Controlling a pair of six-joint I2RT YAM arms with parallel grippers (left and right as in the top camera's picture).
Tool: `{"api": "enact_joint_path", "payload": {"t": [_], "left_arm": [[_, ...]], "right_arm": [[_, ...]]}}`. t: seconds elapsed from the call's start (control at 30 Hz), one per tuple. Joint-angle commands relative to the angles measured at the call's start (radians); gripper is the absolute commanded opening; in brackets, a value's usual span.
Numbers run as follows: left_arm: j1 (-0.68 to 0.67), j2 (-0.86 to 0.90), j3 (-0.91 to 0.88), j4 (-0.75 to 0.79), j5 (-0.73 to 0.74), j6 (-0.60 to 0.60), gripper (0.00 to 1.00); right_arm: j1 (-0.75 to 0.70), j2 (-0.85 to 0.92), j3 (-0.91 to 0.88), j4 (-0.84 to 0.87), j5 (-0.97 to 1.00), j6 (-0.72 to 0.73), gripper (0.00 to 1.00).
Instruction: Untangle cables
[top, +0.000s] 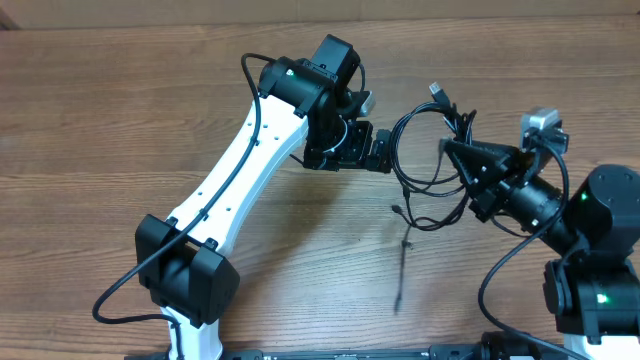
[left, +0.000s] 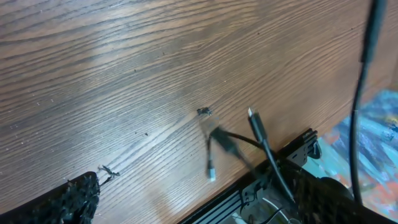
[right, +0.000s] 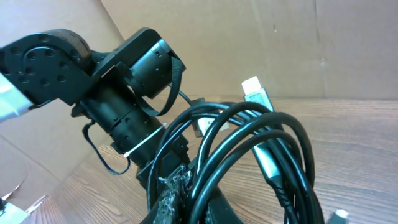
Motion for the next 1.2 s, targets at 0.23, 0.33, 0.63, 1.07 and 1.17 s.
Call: {"api": "enact_joint_path", "payload": {"t": [0.23, 0.33, 0.63, 1.07, 1.17], "left_arm": [[0.095, -0.068, 0.011, 0.001, 0.245, 0.286, 1.0], [0.145, -0.12, 0.011, -0.003, 0.249, 0.305, 1.0], [0.163, -0.222, 0.011, 0.043, 0.328, 0.365, 1.0], [0.062, -0.22, 0.011, 0.178, 0.292, 0.378, 1.0], [0.058, -0.22, 0.011, 0.187, 0.294, 0.374, 1.0]], "right_arm": [[-0.002, -0.018, 0.018, -0.008, 0.024, -0.008, 0.08], [-0.002, -0.018, 0.018, -0.008, 0.028, -0.008, 0.08], [-0.002, -0.018, 0.018, -0.008, -0.014, -0.002, 0.08], [-0.002, -0.018, 0.018, -0.009, -0.066, -0.003, 0.08], [-0.002, -0.018, 0.018, -0.009, -0.071, -0.003, 0.08]]}}
